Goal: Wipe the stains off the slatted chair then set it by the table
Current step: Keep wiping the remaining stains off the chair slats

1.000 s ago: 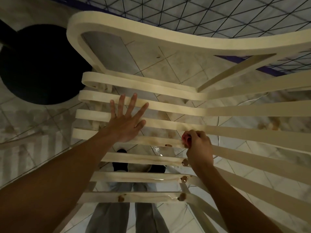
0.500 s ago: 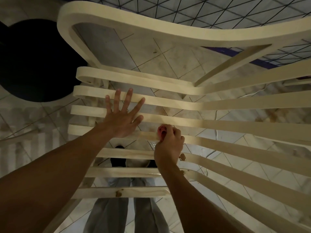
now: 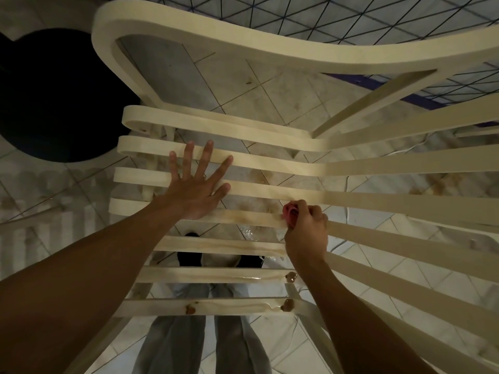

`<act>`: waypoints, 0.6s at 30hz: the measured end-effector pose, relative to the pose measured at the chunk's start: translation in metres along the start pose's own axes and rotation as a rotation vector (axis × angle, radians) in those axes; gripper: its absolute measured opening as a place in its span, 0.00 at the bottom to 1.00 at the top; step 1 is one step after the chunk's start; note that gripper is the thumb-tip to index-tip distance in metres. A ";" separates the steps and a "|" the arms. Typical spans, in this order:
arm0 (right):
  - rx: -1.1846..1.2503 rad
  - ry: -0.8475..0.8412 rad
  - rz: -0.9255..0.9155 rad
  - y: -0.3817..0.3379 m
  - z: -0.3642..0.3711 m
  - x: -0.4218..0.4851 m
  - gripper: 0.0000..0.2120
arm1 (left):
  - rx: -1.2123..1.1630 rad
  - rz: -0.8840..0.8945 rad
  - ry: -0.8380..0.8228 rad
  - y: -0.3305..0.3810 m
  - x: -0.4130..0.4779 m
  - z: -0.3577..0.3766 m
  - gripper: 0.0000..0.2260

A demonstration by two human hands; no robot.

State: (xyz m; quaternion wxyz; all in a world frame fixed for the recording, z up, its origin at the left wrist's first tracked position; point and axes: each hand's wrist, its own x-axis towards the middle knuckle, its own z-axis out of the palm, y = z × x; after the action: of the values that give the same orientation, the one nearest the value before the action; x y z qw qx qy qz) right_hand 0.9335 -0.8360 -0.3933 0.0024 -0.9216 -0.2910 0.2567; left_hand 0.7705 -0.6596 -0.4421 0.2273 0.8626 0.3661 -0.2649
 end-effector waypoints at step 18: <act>0.339 -0.100 0.053 -0.099 0.030 -0.048 0.28 | -0.018 -0.016 -0.006 0.003 0.000 0.000 0.26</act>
State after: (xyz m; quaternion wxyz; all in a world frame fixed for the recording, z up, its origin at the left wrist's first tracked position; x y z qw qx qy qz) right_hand 0.8329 -0.7837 -0.3815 0.1363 -0.9015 -0.2189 0.3477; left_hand 0.7727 -0.6612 -0.4413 0.2340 0.8568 0.3745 -0.2662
